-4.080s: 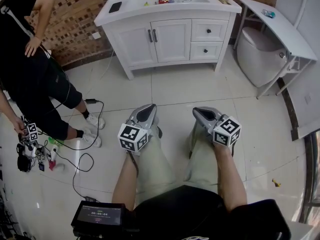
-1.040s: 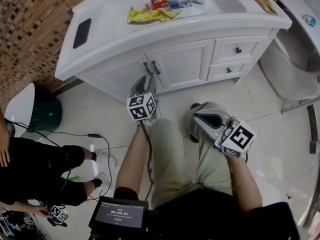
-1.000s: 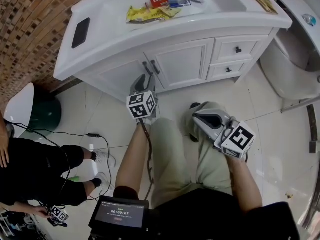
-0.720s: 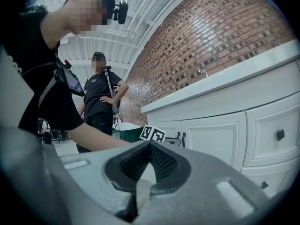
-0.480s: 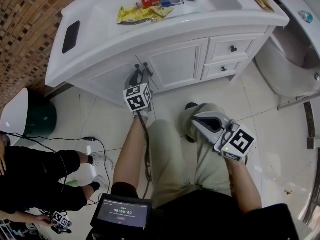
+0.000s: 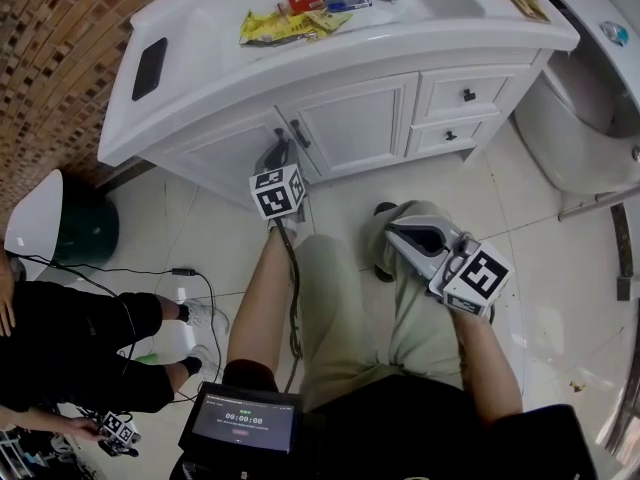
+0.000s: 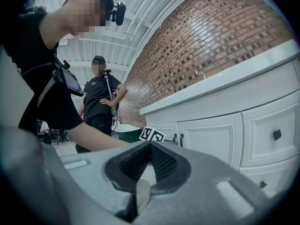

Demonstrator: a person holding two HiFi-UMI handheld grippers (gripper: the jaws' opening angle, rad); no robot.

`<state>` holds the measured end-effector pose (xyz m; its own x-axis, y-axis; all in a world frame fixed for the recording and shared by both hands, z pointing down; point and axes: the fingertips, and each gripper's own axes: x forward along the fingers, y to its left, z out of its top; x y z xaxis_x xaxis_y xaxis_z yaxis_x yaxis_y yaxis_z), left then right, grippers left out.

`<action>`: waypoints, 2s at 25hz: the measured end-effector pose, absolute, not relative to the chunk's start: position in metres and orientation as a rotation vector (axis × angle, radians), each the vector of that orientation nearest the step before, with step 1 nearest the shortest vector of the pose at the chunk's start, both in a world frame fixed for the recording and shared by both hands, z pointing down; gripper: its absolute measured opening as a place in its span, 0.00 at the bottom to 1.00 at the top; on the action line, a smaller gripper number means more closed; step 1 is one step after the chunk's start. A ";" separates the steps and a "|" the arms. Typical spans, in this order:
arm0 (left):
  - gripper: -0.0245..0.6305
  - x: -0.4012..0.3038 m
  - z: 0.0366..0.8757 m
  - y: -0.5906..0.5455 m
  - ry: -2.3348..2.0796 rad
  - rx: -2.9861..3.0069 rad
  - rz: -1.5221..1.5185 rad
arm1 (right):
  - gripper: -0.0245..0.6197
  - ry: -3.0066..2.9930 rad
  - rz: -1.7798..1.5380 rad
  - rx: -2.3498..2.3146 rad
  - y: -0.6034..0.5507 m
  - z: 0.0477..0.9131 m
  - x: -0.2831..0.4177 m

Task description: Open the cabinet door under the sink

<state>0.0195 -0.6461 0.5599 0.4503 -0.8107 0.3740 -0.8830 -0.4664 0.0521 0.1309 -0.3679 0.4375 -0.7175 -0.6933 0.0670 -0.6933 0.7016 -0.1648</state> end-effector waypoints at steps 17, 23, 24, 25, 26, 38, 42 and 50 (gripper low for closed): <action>0.13 -0.003 0.561 -0.587 -1.438 2.499 0.441 | 0.03 2.910 -0.267 -1.185 -0.367 0.437 0.117; 0.13 -0.015 0.562 -0.566 -1.424 2.518 0.437 | 0.03 2.912 -0.263 -1.143 -0.369 0.437 0.099; 0.13 -0.017 0.562 -0.563 -1.418 2.522 0.438 | 0.03 2.914 -0.260 -1.136 -0.370 0.436 0.095; 0.13 -0.019 0.562 -0.559 -1.413 2.526 0.437 | 0.03 2.917 -0.256 -1.130 -0.370 0.435 0.090; 0.13 -0.021 0.562 -0.556 -1.409 2.528 0.435 | 0.03 2.922 -0.252 -1.123 -0.371 0.434 0.085; 0.13 -0.053 0.564 -0.516 -1.394 2.546 0.404 | 0.03 2.992 -0.245 -1.040 -0.376 0.443 0.028; 0.13 -0.069 0.564 -0.503 -1.399 2.542 0.384 | 0.03 3.012 -0.242 -1.023 -0.378 0.445 0.012; 0.13 -0.106 0.564 -0.478 -1.438 2.538 0.351 | 0.03 3.051 -0.228 -1.007 -0.381 0.449 -0.013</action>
